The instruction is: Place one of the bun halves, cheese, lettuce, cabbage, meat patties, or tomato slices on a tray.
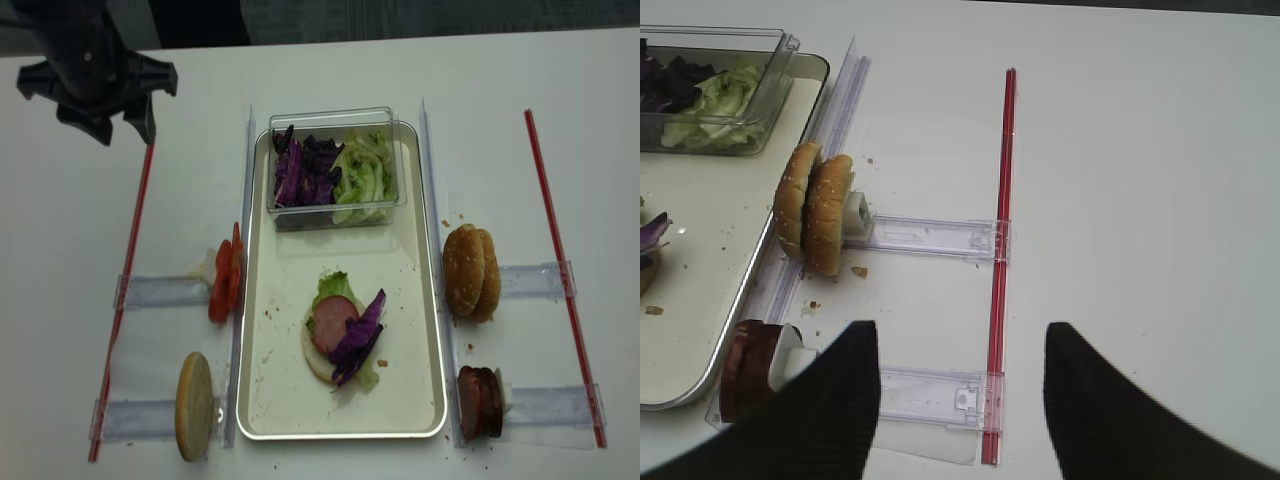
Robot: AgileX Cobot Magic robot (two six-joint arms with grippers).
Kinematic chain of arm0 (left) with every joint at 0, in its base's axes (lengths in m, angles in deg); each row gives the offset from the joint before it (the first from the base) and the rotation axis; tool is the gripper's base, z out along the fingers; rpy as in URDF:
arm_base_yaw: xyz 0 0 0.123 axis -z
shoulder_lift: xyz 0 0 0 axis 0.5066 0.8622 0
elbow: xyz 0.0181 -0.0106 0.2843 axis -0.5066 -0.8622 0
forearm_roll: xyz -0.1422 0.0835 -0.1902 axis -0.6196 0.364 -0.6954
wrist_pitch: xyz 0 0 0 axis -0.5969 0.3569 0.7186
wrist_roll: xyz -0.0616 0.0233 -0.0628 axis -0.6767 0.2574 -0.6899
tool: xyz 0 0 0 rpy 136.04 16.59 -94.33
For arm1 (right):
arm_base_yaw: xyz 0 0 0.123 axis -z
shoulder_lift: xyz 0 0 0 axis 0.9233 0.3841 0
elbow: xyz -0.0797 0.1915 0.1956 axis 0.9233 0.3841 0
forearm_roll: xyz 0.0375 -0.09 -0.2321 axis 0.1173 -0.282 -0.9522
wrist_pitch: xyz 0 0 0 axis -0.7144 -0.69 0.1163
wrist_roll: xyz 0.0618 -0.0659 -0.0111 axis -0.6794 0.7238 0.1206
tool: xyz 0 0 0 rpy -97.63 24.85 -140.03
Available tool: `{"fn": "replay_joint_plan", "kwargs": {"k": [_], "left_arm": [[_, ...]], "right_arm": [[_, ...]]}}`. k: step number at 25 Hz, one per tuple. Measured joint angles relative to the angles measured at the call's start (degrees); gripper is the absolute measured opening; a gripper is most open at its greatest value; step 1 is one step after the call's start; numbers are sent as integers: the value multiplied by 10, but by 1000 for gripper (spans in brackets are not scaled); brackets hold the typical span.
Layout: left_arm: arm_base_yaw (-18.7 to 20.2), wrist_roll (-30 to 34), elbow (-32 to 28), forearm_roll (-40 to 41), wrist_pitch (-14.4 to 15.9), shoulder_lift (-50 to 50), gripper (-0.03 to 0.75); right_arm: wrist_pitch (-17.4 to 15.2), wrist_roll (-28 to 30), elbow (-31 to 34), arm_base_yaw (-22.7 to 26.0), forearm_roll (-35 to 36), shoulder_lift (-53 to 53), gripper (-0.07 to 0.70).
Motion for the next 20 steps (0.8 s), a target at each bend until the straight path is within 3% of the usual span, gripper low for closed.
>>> {"fn": "replay_joint_plan", "kwargs": {"k": [5, 13, 20], "left_arm": [[-25, 9, 0, 2, 0, 0, 419], [-32, 16, -3, -1, 1, -4, 419], [-32, 17, -72, -1, 1, -75, 419]], "right_arm": [[0, 0, 0, 0, 0, 0, 387], [0, 0, 0, 0, 0, 0, 387], [0, 0, 0, 0, 0, 0, 387]]}}
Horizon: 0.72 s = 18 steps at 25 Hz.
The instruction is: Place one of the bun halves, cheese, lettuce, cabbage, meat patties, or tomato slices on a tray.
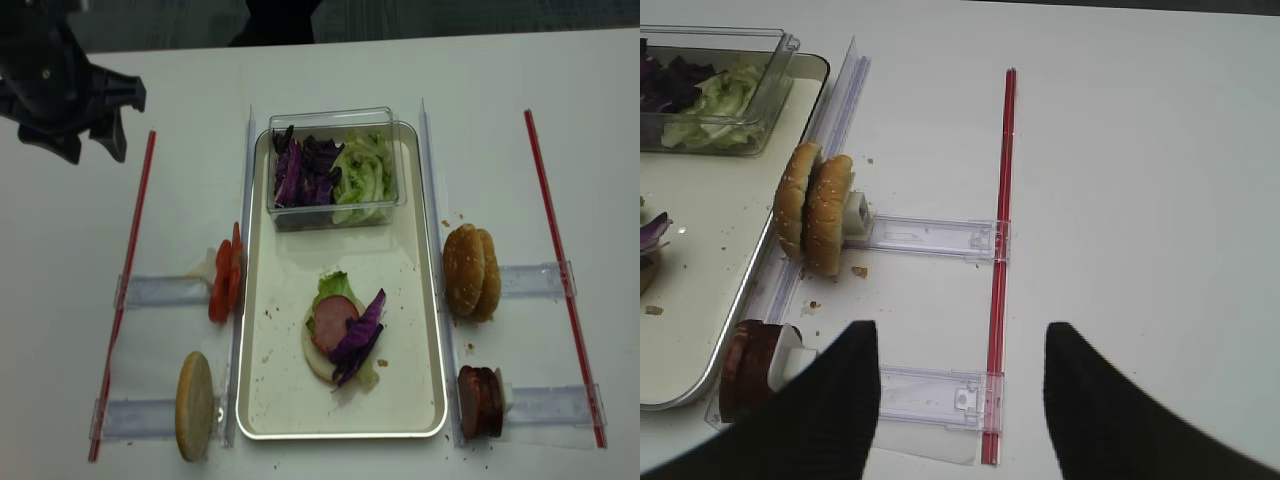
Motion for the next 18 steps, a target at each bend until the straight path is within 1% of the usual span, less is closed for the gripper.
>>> {"fn": "replay_joint_plan", "kwargs": {"k": [10, 18], "left_arm": [[0, 0, -119, 0, 2, -158, 418], [0, 0, -189, 0, 7, -284, 418]], "right_arm": [[0, 0, 0, 0, 0, 0, 387], [0, 1, 0, 0, 0, 0, 387]]}}
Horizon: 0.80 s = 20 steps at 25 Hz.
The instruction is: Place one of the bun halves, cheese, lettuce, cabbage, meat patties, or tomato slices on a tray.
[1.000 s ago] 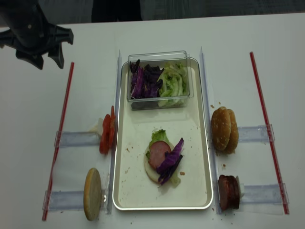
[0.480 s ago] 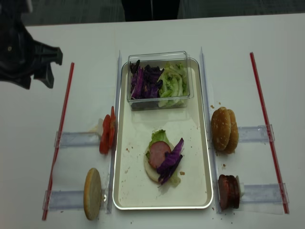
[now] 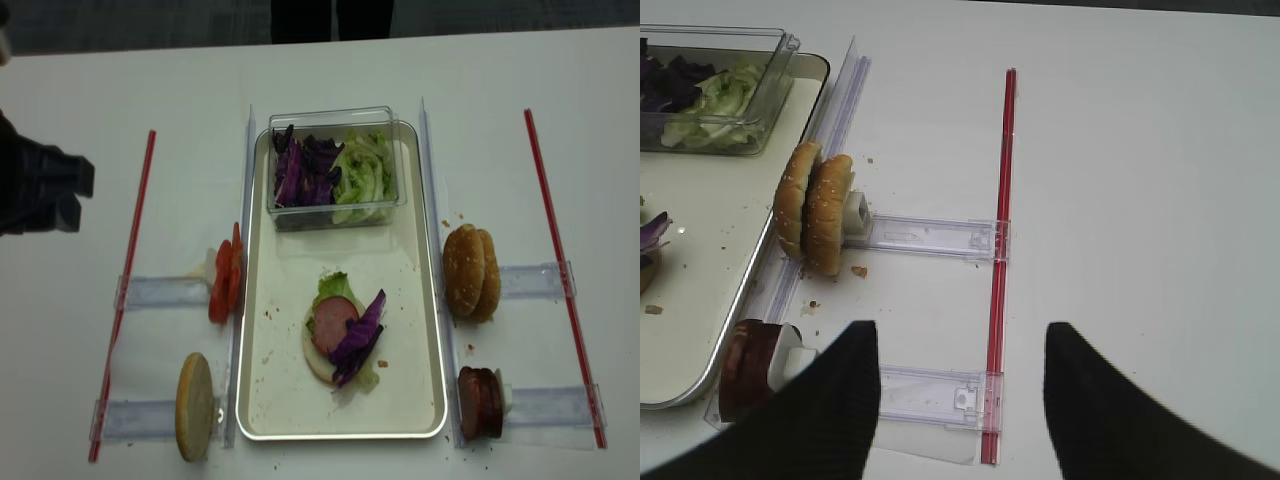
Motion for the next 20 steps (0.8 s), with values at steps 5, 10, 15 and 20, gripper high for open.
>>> {"fn": "replay_joint_plan", "kwargs": {"k": [5, 10, 15, 20], "left_arm": [[0, 0, -48, 0, 2, -78, 418], [0, 0, -96, 0, 5, -167, 418], [0, 0, -138, 0, 8, -259, 418], [0, 1, -181, 10, 9, -338, 418]], "right_arm": [[0, 1, 0, 0, 0, 0, 387], [0, 1, 0, 0, 0, 0, 387], [0, 1, 0, 0, 0, 0, 387], [0, 1, 0, 0, 0, 0, 387]]}}
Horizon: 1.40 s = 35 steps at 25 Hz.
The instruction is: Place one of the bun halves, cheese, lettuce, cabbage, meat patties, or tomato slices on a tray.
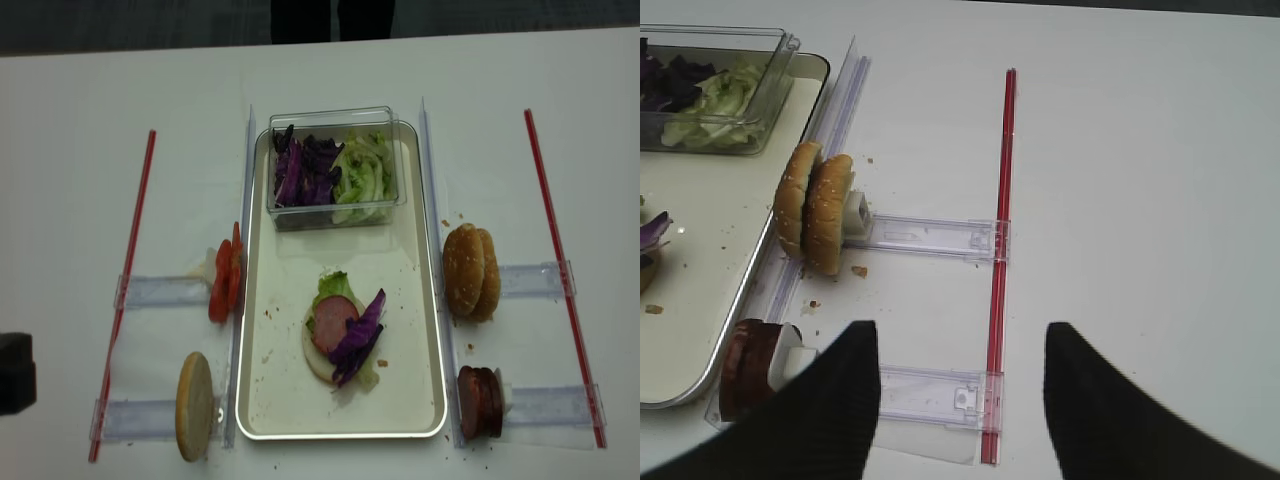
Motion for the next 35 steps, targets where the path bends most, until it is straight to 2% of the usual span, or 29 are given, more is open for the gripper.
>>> {"fn": "replay_joint_plan", "kwargs": {"k": [9, 23, 35], "left_arm": [[0, 0, -61, 11, 4, -114, 418], [-1, -1, -82, 11, 12, -289, 418], [-1, 0, -115, 12, 17, -330, 418]], "right_arm": [[0, 0, 0, 0, 0, 0, 387], [0, 0, 0, 0, 0, 0, 387], [0, 0, 0, 0, 0, 0, 387]]}}
